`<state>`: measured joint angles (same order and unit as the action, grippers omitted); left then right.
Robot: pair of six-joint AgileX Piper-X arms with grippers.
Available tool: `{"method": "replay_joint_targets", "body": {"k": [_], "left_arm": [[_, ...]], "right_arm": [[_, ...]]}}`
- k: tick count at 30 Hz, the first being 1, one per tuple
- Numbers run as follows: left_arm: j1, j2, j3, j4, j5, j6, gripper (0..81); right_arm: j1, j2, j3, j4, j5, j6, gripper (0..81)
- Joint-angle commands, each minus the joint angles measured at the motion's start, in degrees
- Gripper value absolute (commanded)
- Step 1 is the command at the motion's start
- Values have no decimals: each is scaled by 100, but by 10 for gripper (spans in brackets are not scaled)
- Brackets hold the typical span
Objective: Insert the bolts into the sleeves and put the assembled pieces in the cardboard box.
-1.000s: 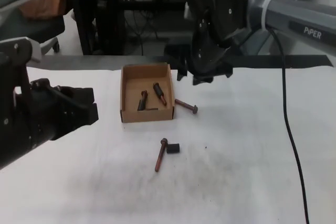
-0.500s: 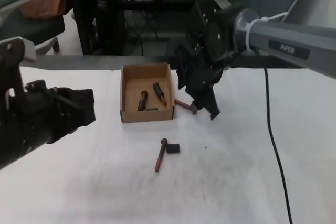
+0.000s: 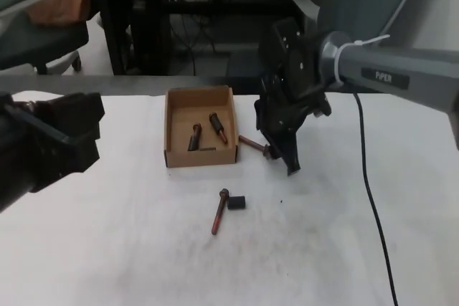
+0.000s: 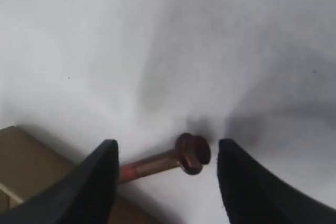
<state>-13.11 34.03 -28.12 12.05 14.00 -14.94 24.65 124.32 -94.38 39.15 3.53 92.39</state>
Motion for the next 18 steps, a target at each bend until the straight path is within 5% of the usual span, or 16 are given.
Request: {"method": "replay_joint_targets", "body": {"k": [1, 5, 7, 11, 18], "left_arm": [[-15, -50, -7, -32, -109, 42, 18], [-15, -50, -7, -32, -109, 42, 18], [-15, -50, -7, -32, -131, 42, 18], [-15, -50, -7, -32, -237, 42, 18], [-15, -50, -7, -71, -239, 42, 18]], "right_arm": [[22, 26, 17, -251, -223, 137, 533], [40, 48, 17, -243, -106, 314, 501], [40, 48, 17, -217, 49, 243, 386], [21, 48, 17, -174, 170, 13, 8], [-66, 48, 17, -83, 223, -415, 0]]}}
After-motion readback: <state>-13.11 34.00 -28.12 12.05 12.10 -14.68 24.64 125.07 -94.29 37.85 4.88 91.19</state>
